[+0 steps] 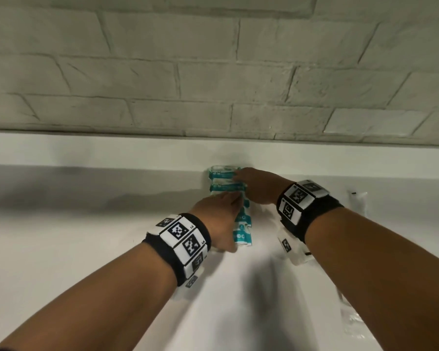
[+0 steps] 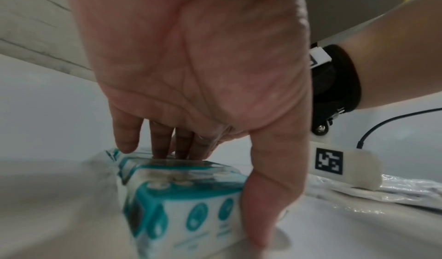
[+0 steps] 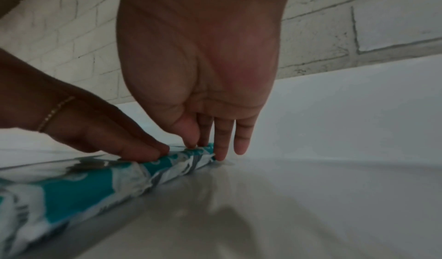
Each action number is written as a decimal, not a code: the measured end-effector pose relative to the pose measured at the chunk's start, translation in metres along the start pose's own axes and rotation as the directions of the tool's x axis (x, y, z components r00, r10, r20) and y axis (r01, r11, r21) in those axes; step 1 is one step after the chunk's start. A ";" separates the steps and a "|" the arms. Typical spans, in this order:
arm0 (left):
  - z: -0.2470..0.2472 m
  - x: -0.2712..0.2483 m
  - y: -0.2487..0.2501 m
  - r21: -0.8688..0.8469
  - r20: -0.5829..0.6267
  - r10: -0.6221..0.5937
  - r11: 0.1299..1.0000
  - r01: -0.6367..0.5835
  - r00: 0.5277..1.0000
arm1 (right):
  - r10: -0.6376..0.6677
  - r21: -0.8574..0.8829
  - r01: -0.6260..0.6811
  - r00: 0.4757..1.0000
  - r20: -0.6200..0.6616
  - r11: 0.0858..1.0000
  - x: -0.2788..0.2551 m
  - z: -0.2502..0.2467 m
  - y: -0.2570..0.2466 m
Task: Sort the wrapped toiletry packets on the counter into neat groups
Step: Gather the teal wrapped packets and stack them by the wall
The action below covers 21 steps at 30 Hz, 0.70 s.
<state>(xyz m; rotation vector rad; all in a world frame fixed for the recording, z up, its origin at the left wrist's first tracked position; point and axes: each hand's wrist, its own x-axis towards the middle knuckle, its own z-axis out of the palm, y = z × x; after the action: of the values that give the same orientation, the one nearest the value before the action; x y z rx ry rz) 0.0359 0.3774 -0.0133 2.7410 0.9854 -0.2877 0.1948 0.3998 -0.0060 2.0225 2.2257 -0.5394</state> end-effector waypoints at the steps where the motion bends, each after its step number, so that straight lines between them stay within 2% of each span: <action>1: 0.000 0.000 -0.001 -0.001 -0.005 0.003 1.000 -0.003 1.000 | -0.017 0.006 0.018 1.000 -0.004 1.000 0.000 0.000 0.001; 4: 0.001 0.002 0.000 -0.009 -0.012 0.004 1.000 -0.004 1.000 | 0.016 0.090 -0.019 0.999 0.036 0.996 0.003 0.001 0.002; 6: -0.003 0.001 -0.002 -0.050 0.056 0.007 0.999 -0.004 0.998 | 0.076 0.259 -0.078 0.997 0.018 0.963 0.001 0.000 0.006; 8: -0.016 -0.006 -0.005 -0.275 0.139 -0.052 0.957 0.089 0.989 | 0.225 0.510 -0.162 0.972 -0.063 0.845 -0.007 -0.003 0.016; 9: -0.024 -0.010 -0.006 -0.452 0.116 -0.089 0.882 0.132 0.989 | 0.310 0.652 -0.189 0.948 -0.074 0.734 -0.012 -0.003 0.022; 11: -0.034 -0.012 -0.011 -0.750 0.032 -0.239 0.636 0.182 0.970 | 0.422 0.903 -0.162 0.906 -0.023 0.397 -0.021 0.004 0.032; 12: -0.034 -0.009 -0.017 -0.839 0.036 -0.324 0.504 0.204 0.945 | 0.453 0.967 -0.136 0.891 0.024 0.216 -0.024 0.007 0.031; 13: -0.033 -0.007 -0.020 -0.913 0.053 -0.372 0.358 0.196 0.927 | 0.469 0.991 -0.109 0.881 0.060 0.078 -0.026 0.010 0.028; 14: -0.029 -0.002 -0.024 -0.966 0.094 -0.390 0.186 0.178 0.916 | 0.474 0.995 -0.098 0.875 0.095 -0.019 -0.026 0.013 0.024; 15: -0.026 0.001 -0.026 -0.989 0.129 -0.389 0.016 0.147 0.912 | 0.453 0.993 -0.096 0.884 0.118 -0.071 -0.025 0.016 0.019; 16: -0.020 0.007 -0.030 -0.988 0.152 -0.387 -0.086 0.129 0.909 | 0.429 0.991 -0.080 0.896 0.118 -0.104 -0.023 0.018 0.014; 17: -0.016 0.013 -0.033 -0.983 0.159 -0.374 -0.148 0.110 0.914 | 0.396 0.987 -0.083 0.909 0.130 -0.135 -0.022 0.018 0.009; 19: -0.009 0.022 -0.037 -0.978 0.156 -0.357 -0.187 0.094 0.921 | 0.331 0.976 -0.076 0.933 0.141 -0.202 -0.023 0.015 -0.003; 21: -0.008 0.026 -0.035 -0.967 0.169 -0.343 -0.237 0.089 0.924 | 0.307 0.979 -0.068 0.943 0.125 -0.191 -0.023 0.014 -0.012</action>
<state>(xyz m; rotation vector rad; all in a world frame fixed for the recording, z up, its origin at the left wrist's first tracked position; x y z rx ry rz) 0.0336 0.4214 -0.0168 0.9604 0.9954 0.5602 0.1834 0.3726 -0.0098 2.7839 1.1233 -2.9372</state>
